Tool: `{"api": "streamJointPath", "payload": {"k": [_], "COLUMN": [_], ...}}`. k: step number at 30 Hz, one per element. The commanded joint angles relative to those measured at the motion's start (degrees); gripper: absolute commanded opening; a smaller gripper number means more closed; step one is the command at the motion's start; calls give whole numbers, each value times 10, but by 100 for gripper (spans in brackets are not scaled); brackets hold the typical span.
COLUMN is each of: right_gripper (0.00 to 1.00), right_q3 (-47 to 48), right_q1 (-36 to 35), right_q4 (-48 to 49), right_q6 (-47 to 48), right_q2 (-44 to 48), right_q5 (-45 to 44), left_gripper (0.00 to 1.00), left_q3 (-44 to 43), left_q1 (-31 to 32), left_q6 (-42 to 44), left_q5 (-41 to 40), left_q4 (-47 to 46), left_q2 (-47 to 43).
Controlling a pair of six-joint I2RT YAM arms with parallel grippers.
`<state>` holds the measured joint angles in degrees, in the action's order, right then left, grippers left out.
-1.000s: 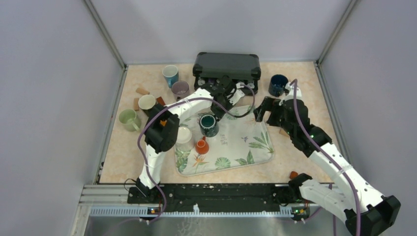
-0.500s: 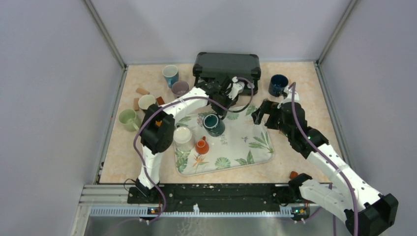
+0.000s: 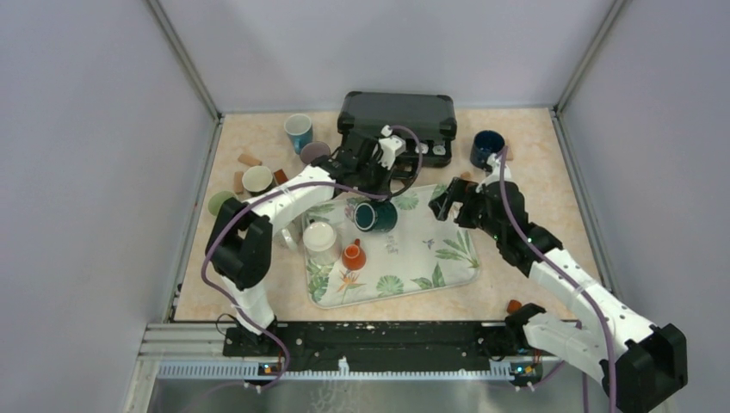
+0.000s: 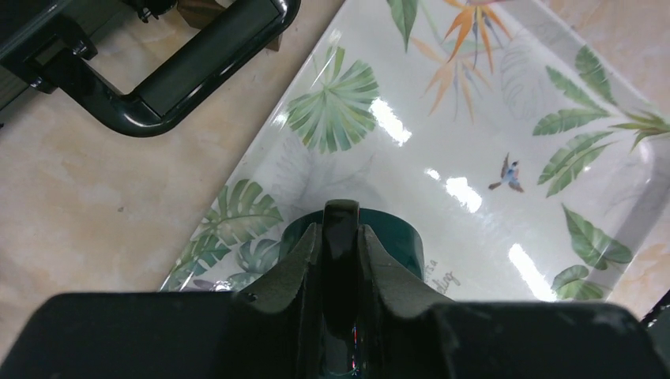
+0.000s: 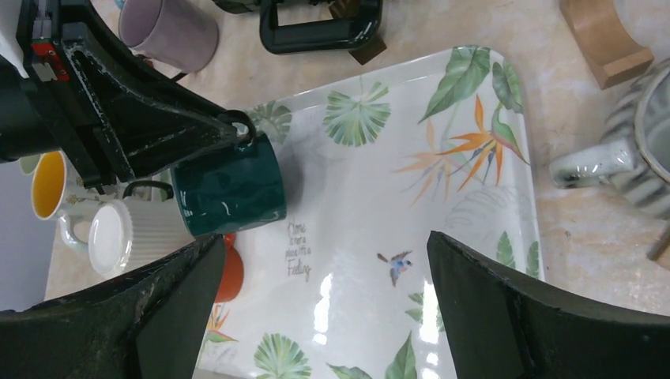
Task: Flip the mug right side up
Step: Turn over the cup on the tray.
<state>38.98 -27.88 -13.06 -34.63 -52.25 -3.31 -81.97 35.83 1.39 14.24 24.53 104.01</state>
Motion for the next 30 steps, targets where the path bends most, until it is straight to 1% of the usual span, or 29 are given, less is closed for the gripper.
{"api": "streamJointPath", "payload": {"k": [1,5,9,12,18,24,30], "right_gripper": [99,99,99,99,99,99,99], "right_q3": [0,-2,2,5,4,3,-2], "right_q1": [5,5,5,5,5,5,5], "right_q4": [56,82,85,77,75,71,73], "right_q6": [1,6,8,8,12,15,15], "right_q2": [-10,-23,-36,-40,-44,-41,-38], "right_q5": [31,62,73,70,74,70,70], "left_gripper": [0,0,0,0,0,13,17], "left_q3": [28,36,82,106,110,136,169], "left_q1": [-5,-5,-5,-5,-5,-2,2], "left_q6": [-45,-60,-76,-83,-105,-109,-117], "left_q5": [43,50,52,48,22,9,13], "left_q4": [-116,-137,-192,-214,-181,-177,-181], "left_q2": [-54,-59,-82,-90,-77,-94,-112]}}
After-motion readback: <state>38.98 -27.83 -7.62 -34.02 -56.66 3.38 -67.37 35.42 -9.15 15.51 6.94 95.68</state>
